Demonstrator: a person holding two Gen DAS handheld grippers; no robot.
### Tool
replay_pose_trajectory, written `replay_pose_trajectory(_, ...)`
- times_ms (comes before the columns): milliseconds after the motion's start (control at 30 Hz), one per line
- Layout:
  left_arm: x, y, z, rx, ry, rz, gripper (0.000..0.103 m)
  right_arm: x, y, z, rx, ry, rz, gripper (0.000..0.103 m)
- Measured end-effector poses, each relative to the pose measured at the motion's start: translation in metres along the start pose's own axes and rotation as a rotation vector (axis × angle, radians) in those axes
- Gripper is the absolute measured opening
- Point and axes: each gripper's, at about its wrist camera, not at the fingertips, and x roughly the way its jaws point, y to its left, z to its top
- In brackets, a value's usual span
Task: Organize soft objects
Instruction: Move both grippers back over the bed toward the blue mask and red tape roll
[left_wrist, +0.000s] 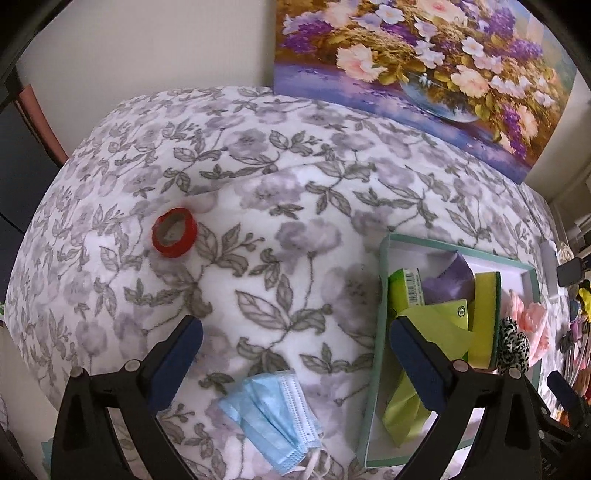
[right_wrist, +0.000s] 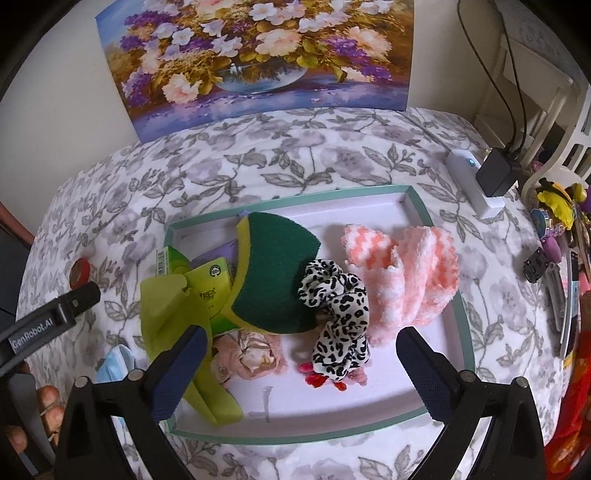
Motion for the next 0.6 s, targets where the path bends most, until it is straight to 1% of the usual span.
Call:
replay_pose_trajectory(133,-0.005,0.008,0.002,-0.017,-0.012,-0.001,0.101,-0.004,0.006,-0.001,-0.011,-0.007,0.008,0.103)
replay_pose_trajectory(300,-0.014,0.022,0.005,-0.033,-0.035,0.006,0.101,-0.013,0.017,-0.001,-0.016,-0.029,0.041,0.103)
replay_pose_trajectory(433,-0.020,0.039,0.007,-0.032,-0.047,0.025,0.101,-0.018,0.036,-0.001,-0.061,-0.040,0.065,0.103)
replay_pose_trajectory(600,-0.023,0.068,0.010,-0.061,-0.053,0.056,0.101,-0.020,0.064,-0.002,-0.110,-0.044,0.089,0.103)
